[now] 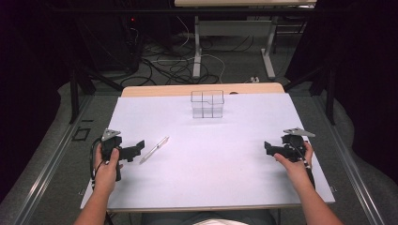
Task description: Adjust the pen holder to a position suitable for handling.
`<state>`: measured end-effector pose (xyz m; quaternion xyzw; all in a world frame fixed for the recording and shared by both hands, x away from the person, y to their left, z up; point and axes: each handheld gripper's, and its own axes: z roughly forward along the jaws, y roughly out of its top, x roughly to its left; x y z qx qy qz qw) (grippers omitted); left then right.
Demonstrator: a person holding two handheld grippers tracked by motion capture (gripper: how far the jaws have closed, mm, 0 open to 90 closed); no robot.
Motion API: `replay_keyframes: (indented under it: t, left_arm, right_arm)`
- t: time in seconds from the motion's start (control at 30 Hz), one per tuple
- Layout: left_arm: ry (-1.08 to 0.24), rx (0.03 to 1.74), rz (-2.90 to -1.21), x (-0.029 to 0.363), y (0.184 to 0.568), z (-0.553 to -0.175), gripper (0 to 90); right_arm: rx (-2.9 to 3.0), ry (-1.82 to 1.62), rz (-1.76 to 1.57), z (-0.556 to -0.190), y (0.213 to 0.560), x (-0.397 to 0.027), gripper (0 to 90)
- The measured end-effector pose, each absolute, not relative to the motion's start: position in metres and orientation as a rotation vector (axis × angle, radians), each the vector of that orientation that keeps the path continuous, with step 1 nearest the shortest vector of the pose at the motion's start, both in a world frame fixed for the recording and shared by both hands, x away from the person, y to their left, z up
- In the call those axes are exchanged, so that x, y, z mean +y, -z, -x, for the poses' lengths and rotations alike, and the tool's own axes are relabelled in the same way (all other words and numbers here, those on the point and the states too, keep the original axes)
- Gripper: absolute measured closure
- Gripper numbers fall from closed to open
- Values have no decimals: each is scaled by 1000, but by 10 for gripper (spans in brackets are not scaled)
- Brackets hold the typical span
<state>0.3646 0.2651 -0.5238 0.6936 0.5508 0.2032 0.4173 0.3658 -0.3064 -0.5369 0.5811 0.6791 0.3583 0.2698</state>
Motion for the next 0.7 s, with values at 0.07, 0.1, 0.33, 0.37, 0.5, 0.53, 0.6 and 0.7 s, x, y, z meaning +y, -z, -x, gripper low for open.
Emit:
replay_keyframes:
  t: [0.07,0.1,0.33,0.37,0.5,0.53,0.6,0.7]
  left_arm:
    - [-509,1380,-1741,265,524,-365,2]
    - [-515,1381,-1738,265,524,-365,2]
    - [-525,1372,-1745,262,525,-365,2]
    - [-519,1369,-1743,261,525,-364,2]
    - [-529,1357,-1760,259,524,-362,2]
    - [-533,1356,-1758,258,525,-362,2]
    - [-536,1360,-1756,258,524,-360,2]
    - [-533,1369,-1744,259,523,-359,2]
  right_arm:
    - [1831,-969,-1568,-366,537,-306,0]
    - [1833,-964,-1560,-366,537,-306,0]
    - [1848,-949,-1561,-365,538,-305,2]
    - [1852,-940,-1549,-366,539,-305,3]
    - [1863,-924,-1525,-367,538,-303,9]
    - [1862,-921,-1514,-368,537,-302,10]
    - [1868,-915,-1499,-369,536,-300,14]
    - [1889,-856,-1446,-369,535,-297,33]
